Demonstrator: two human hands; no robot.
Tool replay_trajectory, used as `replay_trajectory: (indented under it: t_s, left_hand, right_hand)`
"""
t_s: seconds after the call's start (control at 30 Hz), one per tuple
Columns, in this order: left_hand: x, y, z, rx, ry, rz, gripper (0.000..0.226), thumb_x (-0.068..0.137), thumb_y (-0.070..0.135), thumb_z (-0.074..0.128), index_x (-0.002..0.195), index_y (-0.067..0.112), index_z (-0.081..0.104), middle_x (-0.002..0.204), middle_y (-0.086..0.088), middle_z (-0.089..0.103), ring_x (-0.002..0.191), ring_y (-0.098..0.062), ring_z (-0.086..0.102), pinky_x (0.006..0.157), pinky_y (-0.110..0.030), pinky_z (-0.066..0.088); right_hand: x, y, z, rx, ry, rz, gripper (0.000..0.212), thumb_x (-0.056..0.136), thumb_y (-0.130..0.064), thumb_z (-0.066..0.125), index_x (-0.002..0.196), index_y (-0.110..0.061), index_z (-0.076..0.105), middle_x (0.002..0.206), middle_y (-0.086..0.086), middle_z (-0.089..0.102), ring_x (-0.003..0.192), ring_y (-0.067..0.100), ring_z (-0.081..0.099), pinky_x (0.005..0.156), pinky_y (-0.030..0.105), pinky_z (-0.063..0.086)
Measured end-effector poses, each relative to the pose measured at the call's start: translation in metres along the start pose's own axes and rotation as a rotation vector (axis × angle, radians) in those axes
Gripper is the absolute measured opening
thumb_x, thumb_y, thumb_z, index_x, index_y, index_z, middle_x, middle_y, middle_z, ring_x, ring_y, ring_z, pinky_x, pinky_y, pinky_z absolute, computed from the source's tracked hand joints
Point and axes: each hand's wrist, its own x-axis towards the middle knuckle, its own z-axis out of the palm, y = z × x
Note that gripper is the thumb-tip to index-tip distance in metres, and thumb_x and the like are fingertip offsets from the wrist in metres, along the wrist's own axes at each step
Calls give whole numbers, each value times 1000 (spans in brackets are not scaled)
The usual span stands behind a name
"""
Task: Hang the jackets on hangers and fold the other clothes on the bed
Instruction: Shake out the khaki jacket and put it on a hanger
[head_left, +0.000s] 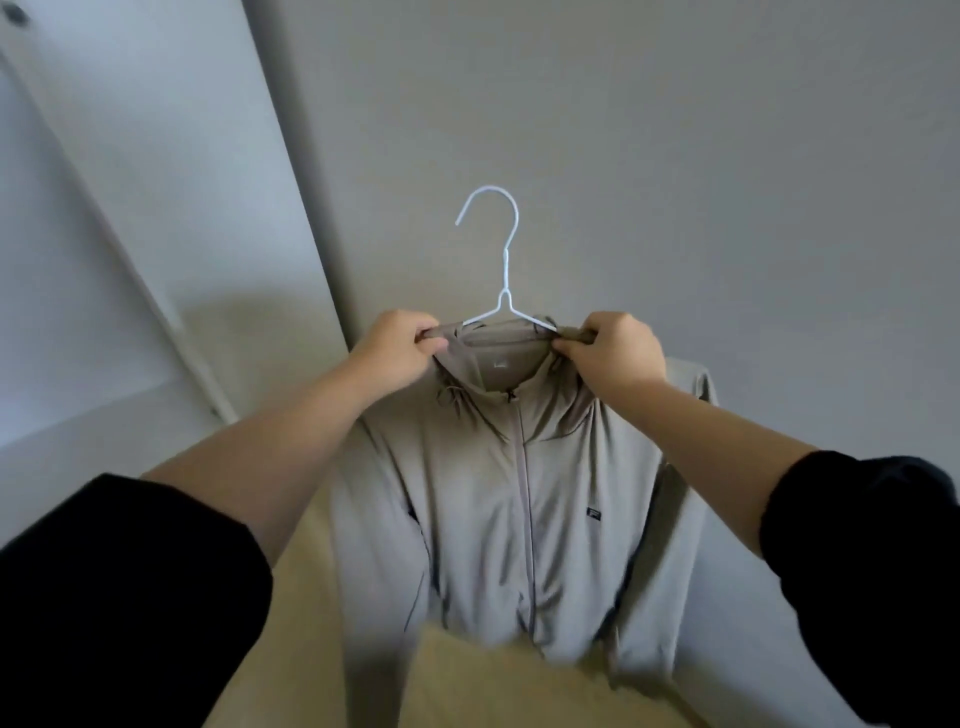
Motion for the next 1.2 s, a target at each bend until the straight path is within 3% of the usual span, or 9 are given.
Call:
replay_trajectory:
  t_s: [0.1,0.27,0.47,0.57,0.67,0.83,0.97,1.07,1.2]
  left_hand:
    - [13,2,-58,-36,78,-72,33,87,11,64,58,12,49,58,-4,44,65,-24,43,58,-31,24]
    - [19,13,-163,-75,214,-173,11,86,6,64,90,-2,71,86,-18,66,84,-30,58,71,-27,37]
    - [5,4,-290,-72,358,-294,12,88,0,59,96,1,67,96,-13,62,87,-19,50,74,-19,32]
    - [-13,-24,-342,-39,406,-359,13,88,1,57,97,3,66,98,-11,61,92,-24,54,74,-21,33]
    - [-40,-67,-389,-3,444,-425,24,91,6,57,113,4,65,113,-15,64,105,-30,57,87,-29,40]
    - [-90,-150,-473,100,350,-439,16,93,14,57,80,6,62,79,-9,55,78,-24,48,64,-29,28]
    - [-131,-211,-532,143,347,-450,20,93,16,59,78,3,62,74,-11,53,74,-23,47,60,-31,22]
    - [-150,-250,-560,93,470,-480,22,92,11,59,78,-5,62,76,-17,54,75,-23,46,63,-33,25]
    - [-164,-304,-584,0,597,-562,20,92,8,56,77,-4,62,77,-21,55,76,-25,49,68,-36,34]
  right_hand:
    - [28,-60,-24,3,-107,-53,43,83,-39,68,57,-19,40,59,-6,46,69,25,49,53,29,30]
    - [65,-172,-73,11,-290,-212,43,87,-38,65,58,-19,39,60,-3,44,60,17,42,49,26,26]
    - [92,-303,-106,154,-450,-362,24,95,-23,55,74,-14,61,63,-2,52,68,17,48,55,25,30]
    - [86,-365,-91,179,-462,-431,19,93,-19,59,76,-12,66,64,-1,55,67,15,50,54,21,32]
    - [67,-426,-62,239,-436,-461,18,90,-21,64,76,-11,68,67,0,59,63,9,51,57,18,34]
    - [32,-526,-10,308,-428,-483,22,87,-24,67,67,-16,65,62,-8,58,61,4,52,55,14,34]
    - [6,-598,30,315,-448,-531,19,88,-23,67,73,-11,69,71,2,64,70,15,57,62,21,38]
    - [-7,-647,59,318,-470,-579,23,89,-26,66,82,-5,72,79,6,68,75,18,60,69,25,42]
    - [-4,-693,101,222,-552,-609,35,95,-41,53,75,-15,65,76,2,63,74,17,59,69,29,46]
